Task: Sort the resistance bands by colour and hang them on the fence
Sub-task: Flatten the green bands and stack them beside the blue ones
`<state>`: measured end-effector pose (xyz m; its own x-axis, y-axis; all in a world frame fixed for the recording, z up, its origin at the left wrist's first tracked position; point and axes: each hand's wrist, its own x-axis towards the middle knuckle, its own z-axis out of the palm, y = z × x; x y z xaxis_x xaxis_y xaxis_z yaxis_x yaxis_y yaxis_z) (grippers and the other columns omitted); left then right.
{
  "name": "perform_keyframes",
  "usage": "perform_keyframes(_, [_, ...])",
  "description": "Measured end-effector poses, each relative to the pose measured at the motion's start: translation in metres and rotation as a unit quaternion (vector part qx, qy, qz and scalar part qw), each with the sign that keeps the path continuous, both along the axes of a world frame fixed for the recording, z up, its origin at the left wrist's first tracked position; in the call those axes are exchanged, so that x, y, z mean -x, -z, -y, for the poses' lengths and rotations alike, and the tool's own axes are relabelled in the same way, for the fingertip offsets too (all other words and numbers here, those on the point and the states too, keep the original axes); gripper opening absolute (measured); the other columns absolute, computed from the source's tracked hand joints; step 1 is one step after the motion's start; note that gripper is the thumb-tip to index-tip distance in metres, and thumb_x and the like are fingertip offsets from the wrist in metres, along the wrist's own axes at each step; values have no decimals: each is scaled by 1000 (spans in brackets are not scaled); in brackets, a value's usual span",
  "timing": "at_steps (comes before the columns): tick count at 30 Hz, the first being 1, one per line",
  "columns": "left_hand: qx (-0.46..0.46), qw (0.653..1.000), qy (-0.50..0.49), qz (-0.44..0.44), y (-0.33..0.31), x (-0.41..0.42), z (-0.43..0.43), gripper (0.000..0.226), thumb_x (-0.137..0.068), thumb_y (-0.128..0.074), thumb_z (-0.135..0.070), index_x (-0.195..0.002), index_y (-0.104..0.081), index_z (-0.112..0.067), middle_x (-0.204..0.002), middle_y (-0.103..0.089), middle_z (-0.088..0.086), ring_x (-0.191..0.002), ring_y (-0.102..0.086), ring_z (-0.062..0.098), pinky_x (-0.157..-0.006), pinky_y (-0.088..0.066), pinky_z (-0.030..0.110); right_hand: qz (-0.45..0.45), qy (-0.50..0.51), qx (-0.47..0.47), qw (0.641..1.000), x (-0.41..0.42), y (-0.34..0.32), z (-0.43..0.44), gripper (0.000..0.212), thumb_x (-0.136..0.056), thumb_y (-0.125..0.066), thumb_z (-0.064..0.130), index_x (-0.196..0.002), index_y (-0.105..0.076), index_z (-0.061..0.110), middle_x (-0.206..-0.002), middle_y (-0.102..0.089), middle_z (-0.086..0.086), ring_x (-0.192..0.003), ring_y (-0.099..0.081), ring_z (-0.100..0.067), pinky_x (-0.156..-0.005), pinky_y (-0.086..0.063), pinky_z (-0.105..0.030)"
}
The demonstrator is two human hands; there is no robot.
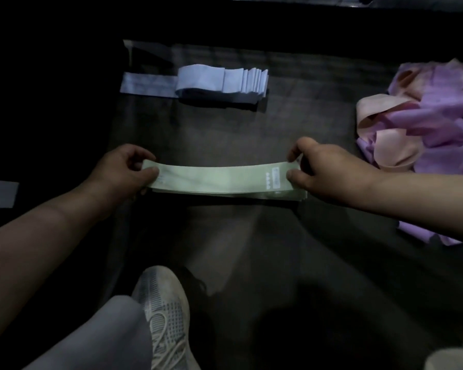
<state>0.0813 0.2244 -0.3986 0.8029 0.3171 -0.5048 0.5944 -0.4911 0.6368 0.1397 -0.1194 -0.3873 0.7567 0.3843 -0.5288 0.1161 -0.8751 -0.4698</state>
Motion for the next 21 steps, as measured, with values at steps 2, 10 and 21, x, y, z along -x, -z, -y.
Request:
perform_keyframes(2, [-7,1000,7,11,3,-1,2,20,-89,-68,-1,-102,-61,-14,-74,-57,5,-38,-51,3,-38,-44,15,16,-26,15,999,2,0,1,26,-92,-62,31,-112,-49,22,-92,-58,3,-93,-59,-24,-78,-45,-32])
perform_keyframes(10, [-94,990,109,-4,13,0,9,23,-86,-73,-11,-107,-65,-18,-86,-65,1,-67,-56,11,-66,-46,22,25,-97,90,991,10,2,1,32,-94,-56,37,-115,-46,16,-113,-60,-12,-103,-59,-34,-82,-46,-37])
perform_keyframes(21, [-323,832,448,48,14,7,19,98,-59,-58,-76,-137,-52,-17,-137,-45,10,-127,-44,32,-107,-30,41,153,-251,141,945,16,23,-5,92,-72,-68,68,-134,-49,3,-131,-46,-19,-118,-47,-38,-97,-44,-46])
